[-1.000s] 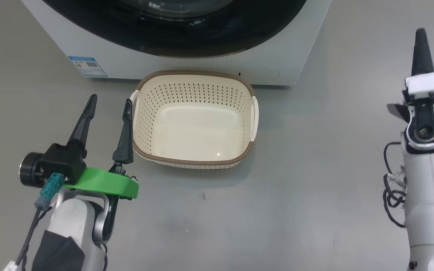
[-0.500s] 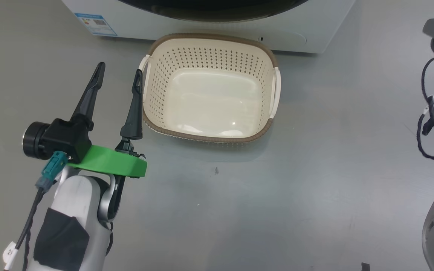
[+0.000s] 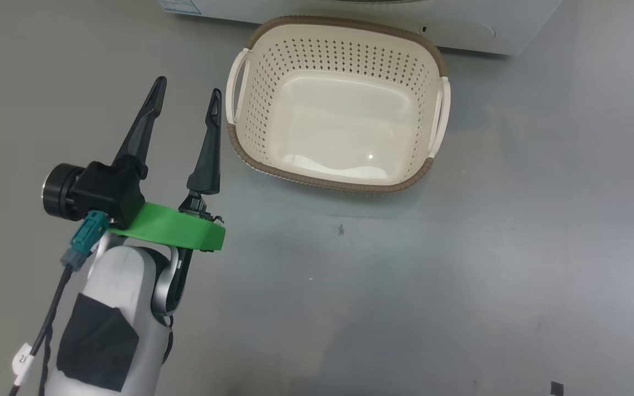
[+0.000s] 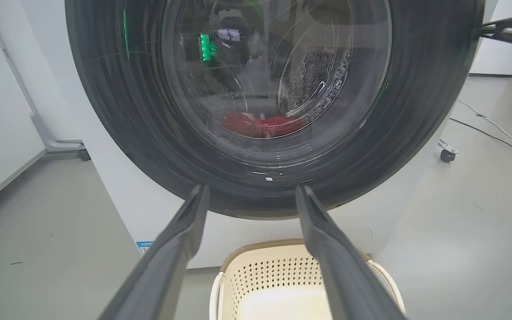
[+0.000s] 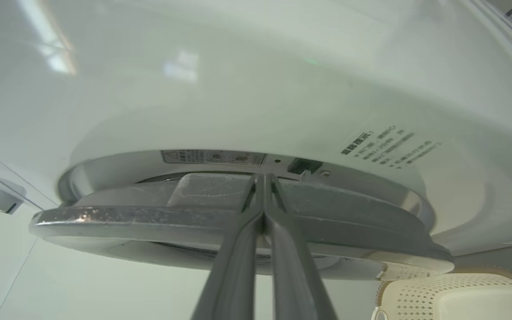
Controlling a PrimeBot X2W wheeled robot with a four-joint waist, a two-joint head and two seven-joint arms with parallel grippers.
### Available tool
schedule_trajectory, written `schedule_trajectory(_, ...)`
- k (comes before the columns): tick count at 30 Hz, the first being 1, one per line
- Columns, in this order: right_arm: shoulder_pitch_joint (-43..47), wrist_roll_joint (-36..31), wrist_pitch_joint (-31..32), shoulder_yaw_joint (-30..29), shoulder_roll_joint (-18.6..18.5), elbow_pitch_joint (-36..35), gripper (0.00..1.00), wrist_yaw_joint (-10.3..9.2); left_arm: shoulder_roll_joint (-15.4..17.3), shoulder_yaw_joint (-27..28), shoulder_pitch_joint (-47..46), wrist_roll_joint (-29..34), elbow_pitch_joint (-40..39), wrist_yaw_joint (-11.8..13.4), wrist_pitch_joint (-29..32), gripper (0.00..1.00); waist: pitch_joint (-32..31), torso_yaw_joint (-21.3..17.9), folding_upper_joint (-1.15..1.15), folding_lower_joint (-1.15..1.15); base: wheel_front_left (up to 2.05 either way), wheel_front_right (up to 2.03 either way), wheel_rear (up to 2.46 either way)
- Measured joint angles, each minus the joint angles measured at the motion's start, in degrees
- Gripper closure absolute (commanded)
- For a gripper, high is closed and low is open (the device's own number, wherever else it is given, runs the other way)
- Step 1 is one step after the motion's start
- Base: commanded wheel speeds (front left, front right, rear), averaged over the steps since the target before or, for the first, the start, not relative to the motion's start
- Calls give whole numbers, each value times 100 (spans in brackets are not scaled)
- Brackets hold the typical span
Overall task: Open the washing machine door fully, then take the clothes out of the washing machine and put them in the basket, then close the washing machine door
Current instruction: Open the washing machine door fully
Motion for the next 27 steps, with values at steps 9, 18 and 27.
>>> schedule_trajectory(9, -421, 41, 274, 31, -104, 341, 100, -93, -12, -85, -23, -76, 21, 1, 0, 0, 109, 212, 0, 0, 0, 0, 0)
schedule_trajectory(18, -780, 82, 522, 94, -208, 614, 100, -142, -14, -190, -108, -179, -24, 15, 0, 0, 155, 274, 0, 0, 0, 0, 0)
schedule_trajectory(27, -954, 216, 788, 101, -247, 858, 100, -142, -14, -214, -142, -186, -58, 78, 0, 0, 195, 295, 0, 0, 0, 0, 0)
